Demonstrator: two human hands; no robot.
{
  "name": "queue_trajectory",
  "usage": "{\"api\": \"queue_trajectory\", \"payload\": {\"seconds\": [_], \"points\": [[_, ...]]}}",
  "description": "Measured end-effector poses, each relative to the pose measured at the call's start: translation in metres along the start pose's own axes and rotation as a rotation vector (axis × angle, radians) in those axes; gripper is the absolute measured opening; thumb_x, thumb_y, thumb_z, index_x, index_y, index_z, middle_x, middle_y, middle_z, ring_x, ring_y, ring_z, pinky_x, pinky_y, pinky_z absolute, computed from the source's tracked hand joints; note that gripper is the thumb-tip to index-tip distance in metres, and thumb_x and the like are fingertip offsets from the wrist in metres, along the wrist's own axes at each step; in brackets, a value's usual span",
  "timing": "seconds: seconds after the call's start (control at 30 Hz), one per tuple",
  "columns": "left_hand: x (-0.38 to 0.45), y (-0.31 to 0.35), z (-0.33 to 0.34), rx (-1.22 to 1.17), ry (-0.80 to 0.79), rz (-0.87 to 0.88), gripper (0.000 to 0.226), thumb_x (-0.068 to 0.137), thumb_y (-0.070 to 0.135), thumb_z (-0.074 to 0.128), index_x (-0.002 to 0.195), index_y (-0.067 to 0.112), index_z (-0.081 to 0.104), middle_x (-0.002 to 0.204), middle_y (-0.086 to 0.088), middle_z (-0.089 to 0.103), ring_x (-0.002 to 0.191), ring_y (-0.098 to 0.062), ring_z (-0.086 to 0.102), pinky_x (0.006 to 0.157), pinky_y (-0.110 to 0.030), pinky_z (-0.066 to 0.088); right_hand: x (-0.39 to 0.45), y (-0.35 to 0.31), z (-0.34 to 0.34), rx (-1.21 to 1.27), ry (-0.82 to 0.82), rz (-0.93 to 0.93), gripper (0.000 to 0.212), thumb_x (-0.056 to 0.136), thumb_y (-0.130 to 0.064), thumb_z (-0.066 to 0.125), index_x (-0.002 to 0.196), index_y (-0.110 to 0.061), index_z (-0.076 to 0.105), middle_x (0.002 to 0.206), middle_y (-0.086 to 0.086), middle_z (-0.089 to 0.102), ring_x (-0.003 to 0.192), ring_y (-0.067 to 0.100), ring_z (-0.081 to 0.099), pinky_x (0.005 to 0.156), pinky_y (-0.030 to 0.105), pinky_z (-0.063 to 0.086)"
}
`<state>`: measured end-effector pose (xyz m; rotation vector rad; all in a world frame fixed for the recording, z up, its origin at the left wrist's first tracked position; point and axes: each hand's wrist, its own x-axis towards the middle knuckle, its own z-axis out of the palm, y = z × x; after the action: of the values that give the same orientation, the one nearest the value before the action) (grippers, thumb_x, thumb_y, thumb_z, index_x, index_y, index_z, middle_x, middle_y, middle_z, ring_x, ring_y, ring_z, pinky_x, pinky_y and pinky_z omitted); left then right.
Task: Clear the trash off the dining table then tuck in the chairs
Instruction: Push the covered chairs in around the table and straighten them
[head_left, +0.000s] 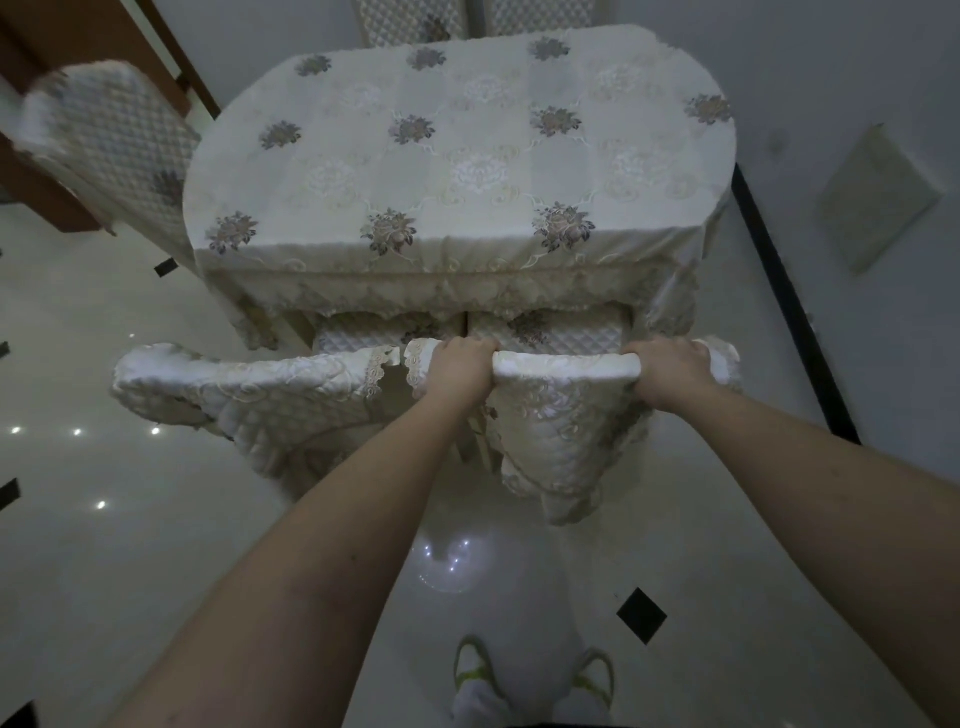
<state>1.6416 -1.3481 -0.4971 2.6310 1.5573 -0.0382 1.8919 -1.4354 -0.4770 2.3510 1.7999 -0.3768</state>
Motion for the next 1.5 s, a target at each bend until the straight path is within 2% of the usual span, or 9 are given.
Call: {"api": "queue_trajectory", "payload": {"seconds": [0.27,0.57,0.87,1.03,1.17,1.33,1.5], "points": [[-0.005,0.003,-0.002,0.002,-0.046,-0.002,0.028,0.079,0.015,0.063,0.106,0.017,0.06,0.104,-0.007,0.066,0.098,-0.03,0.059,0.072,-0.031,0.029,-0.004,0.004,-0.002,0.012,-0.005,-0.036,0.044,0.08,-0.031,0.062,0.122,-0.042,0.057,0.117,-0.002,0.064,0.107,0.026,0.058,0.088,0.036,0.04],[-0.002,0.0,-0.009,-0.011,-0.126,0.003,0.029,0.079,0.018,0.065,0.107,0.021,0.063,0.107,-0.005,0.067,0.1,-0.03,0.061,0.074,-0.031,0.037,-0.006,-0.006,-0.002,-0.023,-0.05,0.023,0.036,0.08,-0.029,0.058,0.115,-0.035,0.059,0.115,0.0,0.063,0.106,0.026,0.057,0.077,0.034,0.034],[-0.007,0.007,-0.014,0.006,-0.2,-0.047,0.035,0.081,0.016,0.064,0.114,0.025,0.065,0.111,-0.002,0.066,0.106,-0.025,0.059,0.081,-0.031,0.038,-0.009,-0.003,-0.002,-0.023,-0.065,-0.002,0.04,0.082,-0.033,0.059,0.121,-0.035,0.056,0.12,0.0,0.061,0.11,0.026,0.054,0.083,0.037,0.038],[-0.013,0.007,-0.013,0.022,-0.172,-0.023,0.032,0.082,0.012,0.062,0.112,0.024,0.065,0.109,-0.004,0.066,0.105,-0.027,0.06,0.086,-0.035,0.042,-0.011,-0.001,-0.001,-0.025,-0.059,-0.001,0.042,0.082,-0.036,0.06,0.123,-0.036,0.055,0.122,0.0,0.06,0.114,0.026,0.052,0.087,0.038,0.039],[-0.011,0.007,-0.012,0.01,-0.152,-0.007,0.028,0.082,0.012,0.061,0.108,0.022,0.065,0.107,-0.004,0.066,0.103,-0.027,0.06,0.081,-0.033,0.038,-0.012,-0.002,-0.002,-0.022,-0.063,0.003,0.04,0.081,-0.036,0.06,0.121,-0.036,0.056,0.12,0.0,0.061,0.111,0.026,0.053,0.082,0.037,0.038],[-0.013,0.005,-0.009,0.006,-0.106,0.004,0.022,0.082,0.015,0.06,0.103,0.02,0.063,0.103,-0.004,0.067,0.099,-0.027,0.06,0.076,-0.031,0.034,-0.013,-0.003,-0.003,-0.017,-0.058,0.011,0.041,0.083,-0.031,0.058,0.124,-0.034,0.055,0.121,0.001,0.06,0.113,0.026,0.051,0.087,0.038,0.039],[-0.009,0.003,-0.007,0.013,-0.13,-0.001,0.028,0.081,0.018,0.063,0.108,0.023,0.065,0.103,-0.003,0.068,0.099,-0.026,0.061,0.074,-0.029,0.031,-0.011,-0.001,-0.001,-0.006,-0.041,0.014,0.042,0.082,-0.027,0.059,0.123,-0.035,0.055,0.119,0.0,0.06,0.113,0.025,0.05,0.086,0.037,0.037]]}}
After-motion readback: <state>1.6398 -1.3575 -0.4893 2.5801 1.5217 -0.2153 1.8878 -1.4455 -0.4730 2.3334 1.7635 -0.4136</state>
